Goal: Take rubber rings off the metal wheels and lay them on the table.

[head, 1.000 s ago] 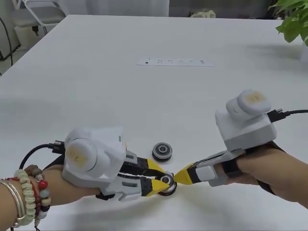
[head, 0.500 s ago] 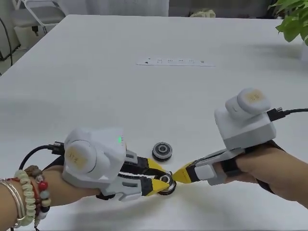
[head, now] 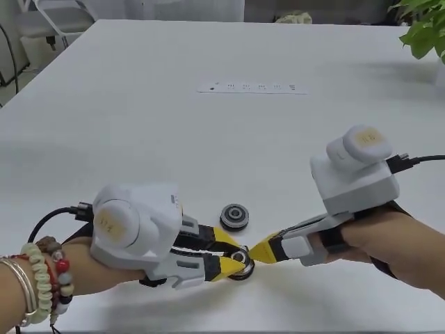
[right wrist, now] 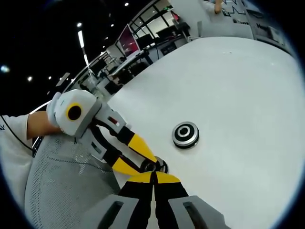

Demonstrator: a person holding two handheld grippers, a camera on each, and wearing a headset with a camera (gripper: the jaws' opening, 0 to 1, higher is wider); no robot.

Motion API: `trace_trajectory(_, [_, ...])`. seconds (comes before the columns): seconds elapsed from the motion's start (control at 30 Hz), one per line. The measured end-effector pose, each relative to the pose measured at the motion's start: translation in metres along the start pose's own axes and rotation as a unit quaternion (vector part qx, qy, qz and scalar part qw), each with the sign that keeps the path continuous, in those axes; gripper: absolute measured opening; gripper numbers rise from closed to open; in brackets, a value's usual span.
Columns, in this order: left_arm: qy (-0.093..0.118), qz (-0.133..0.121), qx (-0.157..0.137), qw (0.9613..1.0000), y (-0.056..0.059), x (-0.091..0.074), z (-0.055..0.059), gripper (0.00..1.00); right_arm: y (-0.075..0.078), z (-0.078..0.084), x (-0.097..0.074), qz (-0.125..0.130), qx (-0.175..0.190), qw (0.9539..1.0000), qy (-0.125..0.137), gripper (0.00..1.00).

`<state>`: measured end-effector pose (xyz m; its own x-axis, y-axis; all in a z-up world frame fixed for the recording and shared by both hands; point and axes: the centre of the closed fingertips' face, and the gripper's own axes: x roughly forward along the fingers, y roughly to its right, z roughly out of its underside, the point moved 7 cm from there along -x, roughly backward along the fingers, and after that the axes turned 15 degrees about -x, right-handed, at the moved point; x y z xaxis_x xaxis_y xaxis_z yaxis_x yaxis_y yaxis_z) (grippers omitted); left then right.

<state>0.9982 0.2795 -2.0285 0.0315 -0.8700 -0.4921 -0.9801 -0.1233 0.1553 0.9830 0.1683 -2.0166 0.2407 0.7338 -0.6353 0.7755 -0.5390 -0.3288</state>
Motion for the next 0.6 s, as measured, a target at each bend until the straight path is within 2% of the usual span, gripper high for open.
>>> trace_trajectory(0.53, [0.001, -0.002, -0.006, 1.0, -0.0005, 0.0003, -0.0003, 0.08, -0.0057, -0.0053, 0.0011, -0.005, -0.01, 0.9999, 0.007, 0.0])
trace_trajectory(0.6, [0.002, -0.002, -0.006, 1.0, -0.0005, 0.0003, -0.0003, 0.08, -0.005, -0.0048, 0.0001, -0.006, -0.001, 0.9999, 0.009, 0.0])
